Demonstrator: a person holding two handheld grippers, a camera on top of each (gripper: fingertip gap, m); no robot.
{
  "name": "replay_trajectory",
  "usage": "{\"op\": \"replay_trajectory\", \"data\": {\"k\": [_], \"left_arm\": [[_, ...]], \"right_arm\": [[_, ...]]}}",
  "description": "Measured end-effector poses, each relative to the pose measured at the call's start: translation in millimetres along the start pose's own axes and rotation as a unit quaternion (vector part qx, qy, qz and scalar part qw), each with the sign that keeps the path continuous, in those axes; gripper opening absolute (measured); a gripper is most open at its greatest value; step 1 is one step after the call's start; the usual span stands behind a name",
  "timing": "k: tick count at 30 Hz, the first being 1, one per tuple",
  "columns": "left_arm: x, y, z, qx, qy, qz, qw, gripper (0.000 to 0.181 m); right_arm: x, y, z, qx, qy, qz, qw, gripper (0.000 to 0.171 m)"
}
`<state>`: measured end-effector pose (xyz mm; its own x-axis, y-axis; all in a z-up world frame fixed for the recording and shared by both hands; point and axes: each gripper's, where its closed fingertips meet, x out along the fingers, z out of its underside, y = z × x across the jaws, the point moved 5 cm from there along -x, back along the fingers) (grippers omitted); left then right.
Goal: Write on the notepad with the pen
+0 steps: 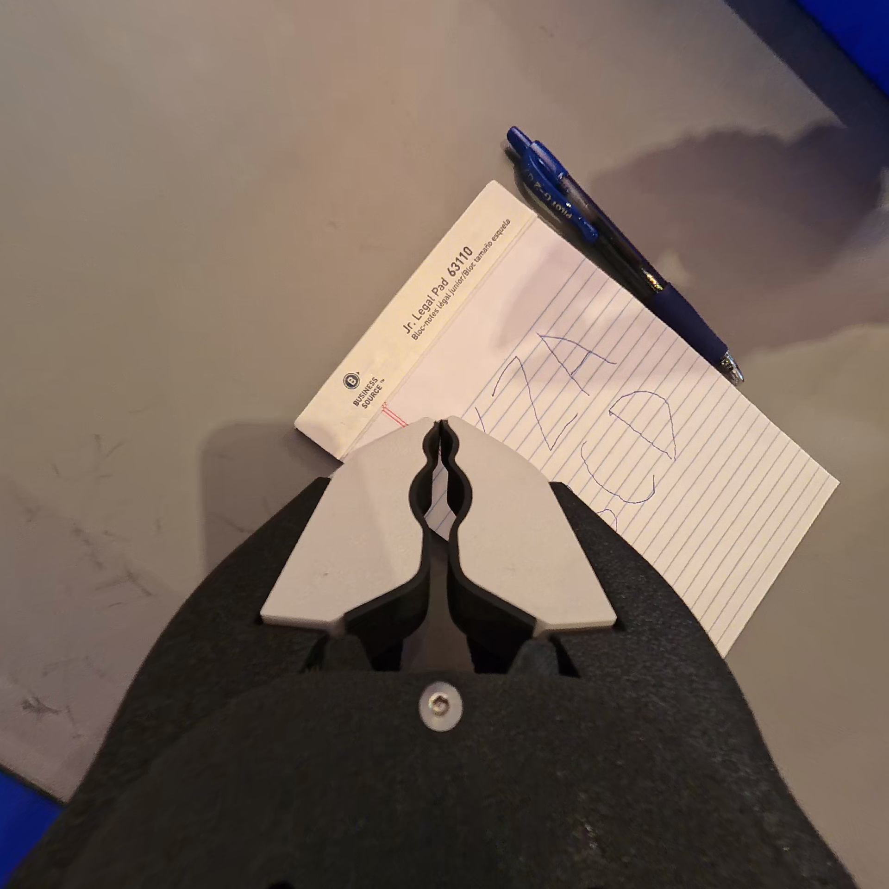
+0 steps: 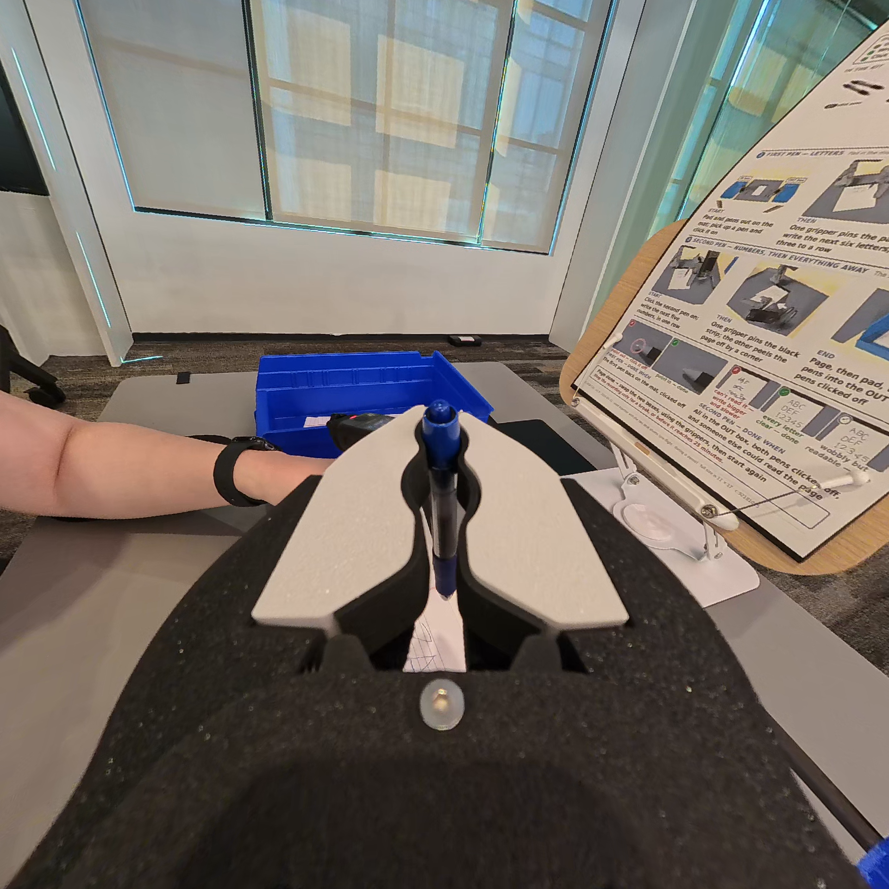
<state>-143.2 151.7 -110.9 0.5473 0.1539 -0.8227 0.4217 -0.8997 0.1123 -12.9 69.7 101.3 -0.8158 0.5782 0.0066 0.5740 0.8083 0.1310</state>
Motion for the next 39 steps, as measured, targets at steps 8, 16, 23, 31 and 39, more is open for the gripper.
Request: {"op": "replay_trajectory", "data": {"k": [8,16,23,31,39], "left_arm": [[0.1,-0.1,-0.1,0.000,0.001,0.001,1.000,0.000],[0.1,0.1,-0.2,0.000,0.001,0.000,1.000,0.000],[-0.1,-0.3,0.1,-0.001,0.003,0.005,1.000,0.000],[-0.3,-1.7,0.6,-0.009,0.008,0.020,1.000,0.000],[-0.2,-0.7,0.4,0.003,0.003,0.009,1.000,0.000]], "right_arm": [[-1.0,2.9,1.4,0.007,-0.001,0.001,1.000,0.006],[0.5,3.8,4.6,0.009,-0.009,0.002,1.000,0.006],[9.1,-6.6,8.6,0.043,0.000,-0.040,0.998,0.006],[51.7,-67.9,78.8,0.171,0.023,-0.172,0.970,0.005],[70.1,-81.1,108.0,0.097,-0.041,-0.151,0.983,0.005]]}}
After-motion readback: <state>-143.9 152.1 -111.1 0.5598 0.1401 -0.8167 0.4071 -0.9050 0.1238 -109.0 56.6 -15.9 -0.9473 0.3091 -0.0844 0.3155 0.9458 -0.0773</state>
